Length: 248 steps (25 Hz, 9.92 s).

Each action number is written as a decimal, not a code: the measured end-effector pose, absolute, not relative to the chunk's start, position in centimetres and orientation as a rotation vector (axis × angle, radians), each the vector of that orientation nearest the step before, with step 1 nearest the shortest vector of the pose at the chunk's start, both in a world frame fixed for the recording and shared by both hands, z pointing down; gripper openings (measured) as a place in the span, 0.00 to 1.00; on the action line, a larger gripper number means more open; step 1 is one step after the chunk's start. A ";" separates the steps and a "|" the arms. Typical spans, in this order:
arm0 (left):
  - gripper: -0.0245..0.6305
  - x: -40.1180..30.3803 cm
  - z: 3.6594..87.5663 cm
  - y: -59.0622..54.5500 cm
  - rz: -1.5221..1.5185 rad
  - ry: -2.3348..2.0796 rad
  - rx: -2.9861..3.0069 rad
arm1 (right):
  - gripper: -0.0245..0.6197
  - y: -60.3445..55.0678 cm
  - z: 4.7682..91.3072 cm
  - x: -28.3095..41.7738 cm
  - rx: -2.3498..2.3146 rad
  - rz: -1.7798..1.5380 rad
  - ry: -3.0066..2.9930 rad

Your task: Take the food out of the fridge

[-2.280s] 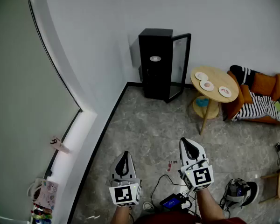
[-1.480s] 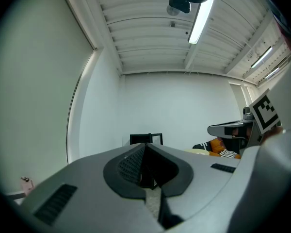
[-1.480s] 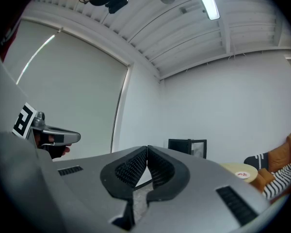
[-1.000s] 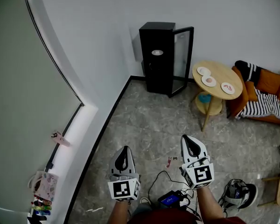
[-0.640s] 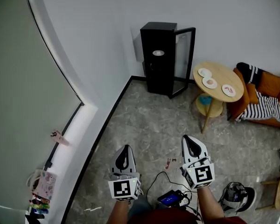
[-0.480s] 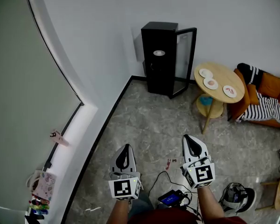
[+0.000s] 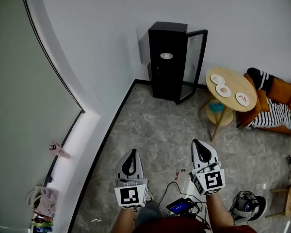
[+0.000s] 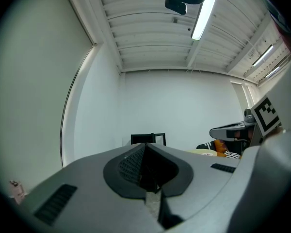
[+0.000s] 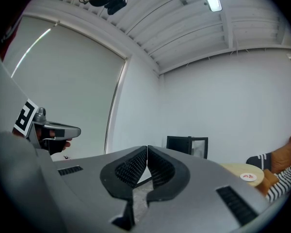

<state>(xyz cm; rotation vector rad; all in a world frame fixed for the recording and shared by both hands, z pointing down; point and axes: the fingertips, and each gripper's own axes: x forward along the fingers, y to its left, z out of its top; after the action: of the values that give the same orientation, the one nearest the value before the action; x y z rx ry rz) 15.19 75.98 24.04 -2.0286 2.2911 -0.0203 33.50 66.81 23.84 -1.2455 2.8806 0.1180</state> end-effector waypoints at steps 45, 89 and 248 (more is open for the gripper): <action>0.06 -3.1 24.7 62.9 0.016 2.192 -2.147 | 0.07 56.0 23.1 17.6 -1.441 0.184 2.782; 0.06 4.6 23.0 34.0 -0.045 2.170 -2.143 | 0.07 26.9 23.9 24.3 -1.428 0.090 2.778; 0.06 -15.6 36.2 -21.7 0.025 2.063 -2.452 | 0.07 -24.4 37.3 -2.1 -1.618 0.078 2.835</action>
<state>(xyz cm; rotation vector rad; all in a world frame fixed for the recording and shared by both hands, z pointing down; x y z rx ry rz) -15.59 -21.71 36.24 -2.4524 2.0630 0.0246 -2.06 -24.35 37.26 -1.6183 2.8346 0.0779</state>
